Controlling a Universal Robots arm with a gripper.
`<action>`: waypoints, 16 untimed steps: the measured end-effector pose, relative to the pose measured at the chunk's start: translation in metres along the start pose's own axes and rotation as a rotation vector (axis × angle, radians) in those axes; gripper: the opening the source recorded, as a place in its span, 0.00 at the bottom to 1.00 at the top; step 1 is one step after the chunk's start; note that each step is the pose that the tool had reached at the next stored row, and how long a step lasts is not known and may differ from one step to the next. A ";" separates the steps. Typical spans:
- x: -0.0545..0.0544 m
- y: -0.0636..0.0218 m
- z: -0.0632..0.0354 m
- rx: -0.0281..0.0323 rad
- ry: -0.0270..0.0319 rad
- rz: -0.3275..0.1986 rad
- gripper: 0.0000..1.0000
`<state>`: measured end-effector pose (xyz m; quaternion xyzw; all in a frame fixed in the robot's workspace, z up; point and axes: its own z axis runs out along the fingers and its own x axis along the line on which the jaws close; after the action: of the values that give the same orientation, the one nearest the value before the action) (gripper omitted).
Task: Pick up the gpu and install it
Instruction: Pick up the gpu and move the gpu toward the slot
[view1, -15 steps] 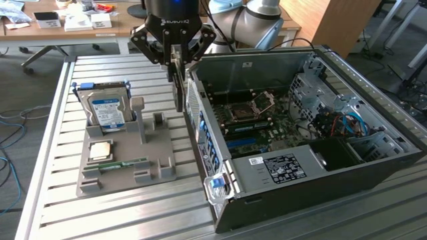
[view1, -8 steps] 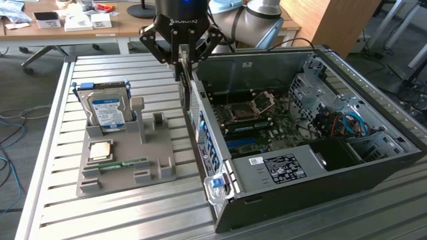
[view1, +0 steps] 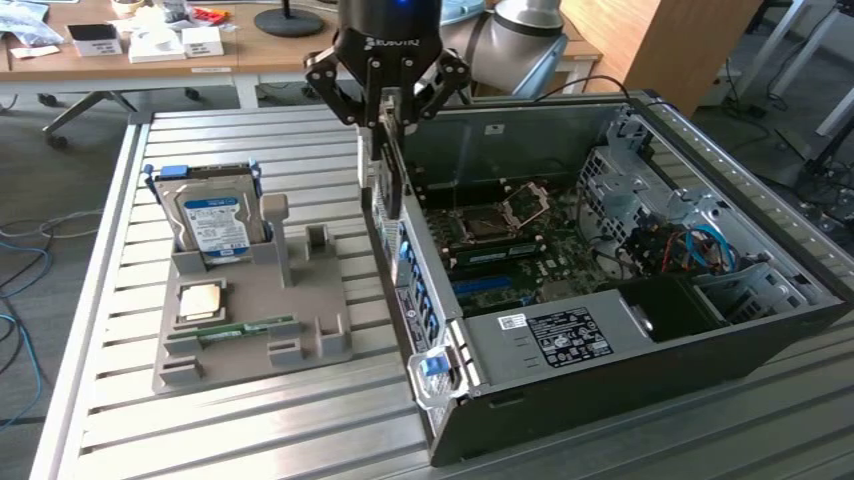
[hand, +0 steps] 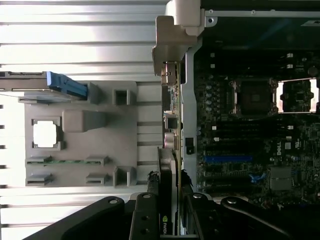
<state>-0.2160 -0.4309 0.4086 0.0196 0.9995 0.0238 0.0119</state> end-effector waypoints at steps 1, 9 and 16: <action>-0.003 0.0001 0.0001 -0.0002 0.0000 0.000 0.27; -0.026 0.0012 0.0007 -0.0026 0.0001 0.000 0.27; -0.048 0.0022 0.0012 -0.0048 0.0001 0.000 0.27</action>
<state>-0.1684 -0.4305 0.4086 0.0196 0.9994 0.0262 0.0119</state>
